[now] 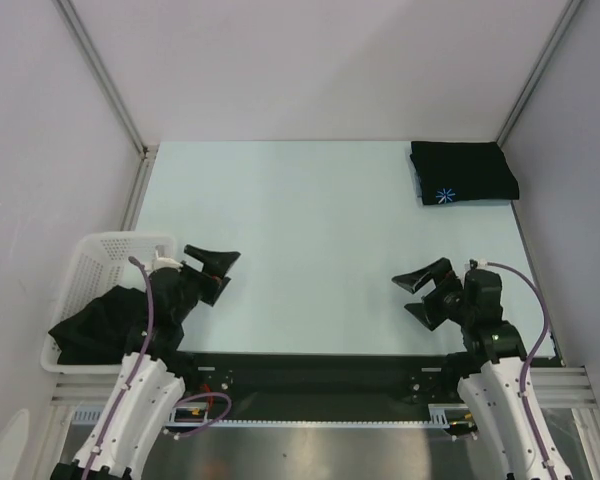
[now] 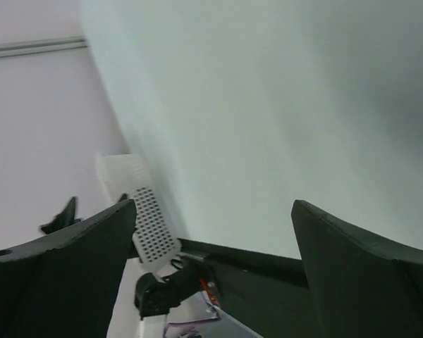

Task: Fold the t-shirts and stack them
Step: Grab the tshirt from the pile

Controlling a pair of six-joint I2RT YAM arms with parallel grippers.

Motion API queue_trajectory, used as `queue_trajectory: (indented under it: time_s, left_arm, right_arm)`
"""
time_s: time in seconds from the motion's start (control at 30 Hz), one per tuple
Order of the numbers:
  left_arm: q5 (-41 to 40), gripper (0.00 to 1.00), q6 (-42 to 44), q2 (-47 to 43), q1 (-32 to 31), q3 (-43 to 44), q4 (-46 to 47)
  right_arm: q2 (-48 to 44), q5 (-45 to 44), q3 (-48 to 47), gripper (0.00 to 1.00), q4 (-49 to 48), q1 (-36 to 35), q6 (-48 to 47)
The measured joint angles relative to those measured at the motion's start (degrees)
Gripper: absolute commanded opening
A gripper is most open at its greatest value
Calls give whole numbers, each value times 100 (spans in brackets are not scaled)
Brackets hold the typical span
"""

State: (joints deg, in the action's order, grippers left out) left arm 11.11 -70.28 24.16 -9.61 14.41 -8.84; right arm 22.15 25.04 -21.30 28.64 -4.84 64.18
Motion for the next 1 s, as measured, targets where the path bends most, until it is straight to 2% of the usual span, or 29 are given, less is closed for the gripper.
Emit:
queue_trajectory:
  time_s: [0.1,0.23,0.4,0.5,0.63,0.83,0.93,1.0]
  left_arm:
    - [-741,100,212,358,2,745,-1099]
    - [-2293,100,623,684,15,2002,-2468]
    - [-3807,99,1954,815,153,2837,-2616]
    - [-4354,100,2559,1757,756,3707,-2916]
    - [-4837,100,2898,3755,1917,4765,-3296]
    - [-5176,100,2404,5901,3069,4975,-4769]
    - [-5215,100,2461,6137,3451,4621,-4686]
    - [-5025,100,2820,6096,3700,4157,-4275]
  right_arm:
    - [404,-332,-188,100,715,0,-382]
    - [728,-505,-605,100,1285,17,-911]
    - [1198,-551,-1405,100,1720,20,-1539]
    - [1480,-680,-1996,100,1928,-11,-1893]
    - [1757,-866,-2627,100,2055,-70,-2297]
    - [2120,-1167,-3001,100,2247,-240,-2682]
    - [2282,-1228,-3047,100,2251,-297,-2778]
    - [2339,-1266,-3047,100,2269,-299,-2800]
